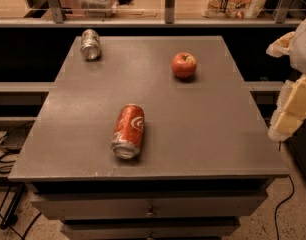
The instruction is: Pick coke can
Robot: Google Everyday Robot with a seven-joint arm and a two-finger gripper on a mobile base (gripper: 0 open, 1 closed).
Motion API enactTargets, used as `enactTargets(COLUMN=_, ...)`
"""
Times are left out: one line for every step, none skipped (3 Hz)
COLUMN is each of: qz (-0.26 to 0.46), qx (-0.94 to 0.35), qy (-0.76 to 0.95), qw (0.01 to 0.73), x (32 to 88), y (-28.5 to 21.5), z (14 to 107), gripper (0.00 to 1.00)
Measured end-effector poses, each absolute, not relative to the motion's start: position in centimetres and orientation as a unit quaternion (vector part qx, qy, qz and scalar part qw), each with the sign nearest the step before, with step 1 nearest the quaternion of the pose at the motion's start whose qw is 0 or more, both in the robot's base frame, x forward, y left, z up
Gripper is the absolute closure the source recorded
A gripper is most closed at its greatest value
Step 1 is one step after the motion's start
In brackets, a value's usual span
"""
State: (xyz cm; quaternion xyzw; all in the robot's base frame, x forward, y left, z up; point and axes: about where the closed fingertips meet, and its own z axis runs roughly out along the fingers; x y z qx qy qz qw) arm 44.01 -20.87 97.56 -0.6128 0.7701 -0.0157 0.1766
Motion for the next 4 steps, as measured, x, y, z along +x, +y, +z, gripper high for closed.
enactTargets(qz=0.044, qx=-0.639, qy=0.736, qw=0.219, x=44.3, y=-18.3, z=97.2, gripper=0.0)
enactTargets(qz=0.098, qx=-0.661, qy=0.696, qw=0.262, x=44.4, y=-14.3, z=96.8, gripper=0.0)
enactTargets(qz=0.13, qx=-0.673, qy=0.662, qw=0.302, x=45.2, y=-9.4, z=96.8, gripper=0.0)
enactTargets(qz=0.134, qx=-0.674, qy=0.661, qw=0.302, x=45.3, y=-8.9, z=96.5, gripper=0.0)
